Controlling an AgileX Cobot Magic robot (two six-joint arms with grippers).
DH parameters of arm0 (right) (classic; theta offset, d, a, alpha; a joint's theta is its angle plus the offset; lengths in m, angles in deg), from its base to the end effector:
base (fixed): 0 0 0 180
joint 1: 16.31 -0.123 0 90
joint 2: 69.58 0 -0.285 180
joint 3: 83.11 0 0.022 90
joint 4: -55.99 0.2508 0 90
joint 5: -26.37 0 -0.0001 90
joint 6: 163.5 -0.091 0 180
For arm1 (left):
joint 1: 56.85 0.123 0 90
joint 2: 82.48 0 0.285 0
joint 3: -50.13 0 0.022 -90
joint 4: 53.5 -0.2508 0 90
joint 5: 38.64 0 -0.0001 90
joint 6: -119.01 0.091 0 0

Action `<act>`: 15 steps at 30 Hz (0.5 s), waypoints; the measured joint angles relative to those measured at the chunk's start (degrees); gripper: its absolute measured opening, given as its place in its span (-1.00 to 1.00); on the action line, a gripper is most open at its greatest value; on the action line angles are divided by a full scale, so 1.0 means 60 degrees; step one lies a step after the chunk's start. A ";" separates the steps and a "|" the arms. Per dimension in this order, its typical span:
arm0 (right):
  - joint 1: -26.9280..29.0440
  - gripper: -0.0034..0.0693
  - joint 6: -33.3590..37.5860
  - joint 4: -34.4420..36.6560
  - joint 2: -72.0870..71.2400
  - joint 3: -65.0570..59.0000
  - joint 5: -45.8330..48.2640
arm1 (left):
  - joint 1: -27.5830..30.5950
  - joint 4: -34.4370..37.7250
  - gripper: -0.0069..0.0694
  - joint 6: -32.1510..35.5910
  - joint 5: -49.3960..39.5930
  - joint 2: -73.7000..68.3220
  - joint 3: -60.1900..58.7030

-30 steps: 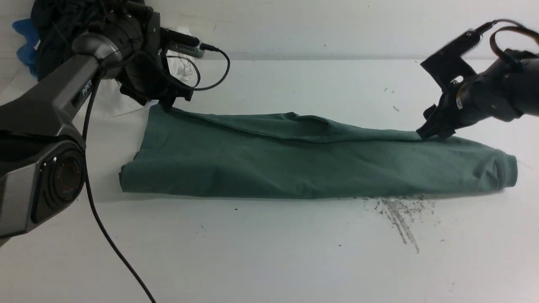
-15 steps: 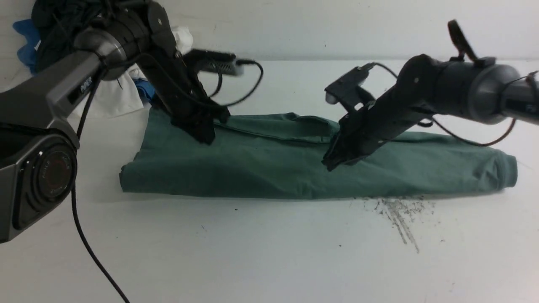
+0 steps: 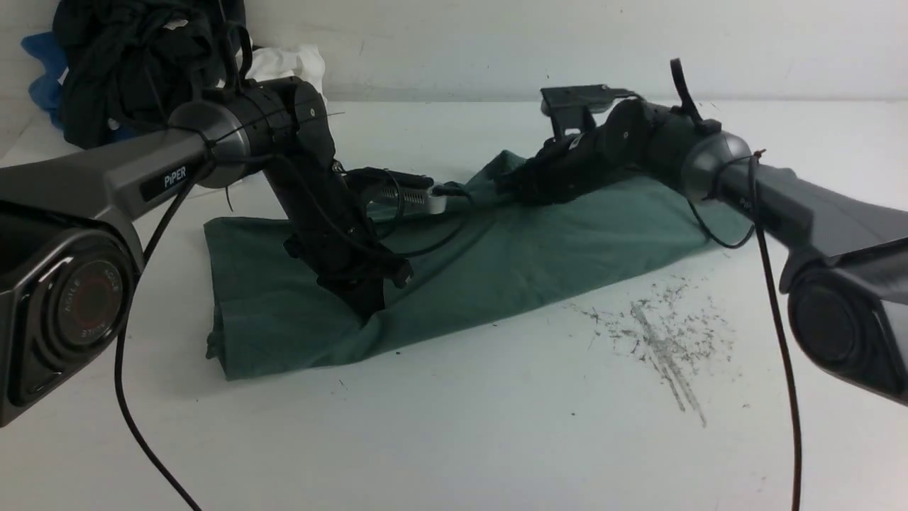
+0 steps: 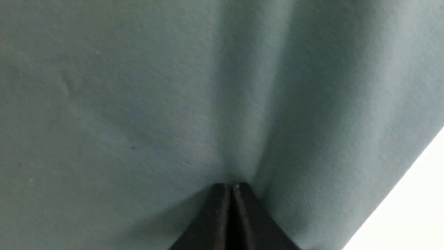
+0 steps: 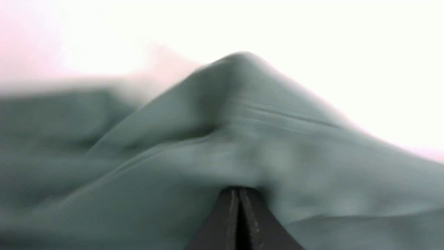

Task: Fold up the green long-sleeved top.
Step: Use both arms to drag the lower edge of the fabric forward and fold it over the upper edge

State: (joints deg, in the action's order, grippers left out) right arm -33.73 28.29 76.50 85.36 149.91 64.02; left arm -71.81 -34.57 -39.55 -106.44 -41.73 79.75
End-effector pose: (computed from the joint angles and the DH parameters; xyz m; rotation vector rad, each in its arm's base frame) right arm 0.5359 0.1886 0.1476 -0.3689 2.3970 0.4370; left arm 0.4422 -0.1465 0.1589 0.7773 2.9433 -0.4687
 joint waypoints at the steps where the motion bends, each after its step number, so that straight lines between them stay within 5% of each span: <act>1: 0.0105 -0.93 -0.0692 -0.0318 0.0011 0.0315 0.0021 | 0.0000 0.0000 -0.84 0.0021 0.0000 0.0010 0.0000; 7: 0.0605 -0.87 -0.1326 -0.1347 -0.0762 0.1227 0.1094 | 0.0000 -0.0278 -0.84 0.0081 -0.0076 0.0201 -0.0110; 12: 0.1103 -0.83 -0.0661 -0.1477 -0.1307 0.1289 0.3058 | 0.0010 -0.0331 -0.84 0.0081 0.0444 0.0520 -0.0128; 15: 0.1307 -0.83 0.0441 -0.0667 -0.1179 0.0945 0.5064 | 0.0019 0.0726 -0.84 0.0408 0.1536 0.0657 -0.0098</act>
State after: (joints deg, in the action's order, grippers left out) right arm -25.88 30.93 72.50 78.28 155.57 94.40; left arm -71.70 -30.21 -37.11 -97.23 -37.78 79.16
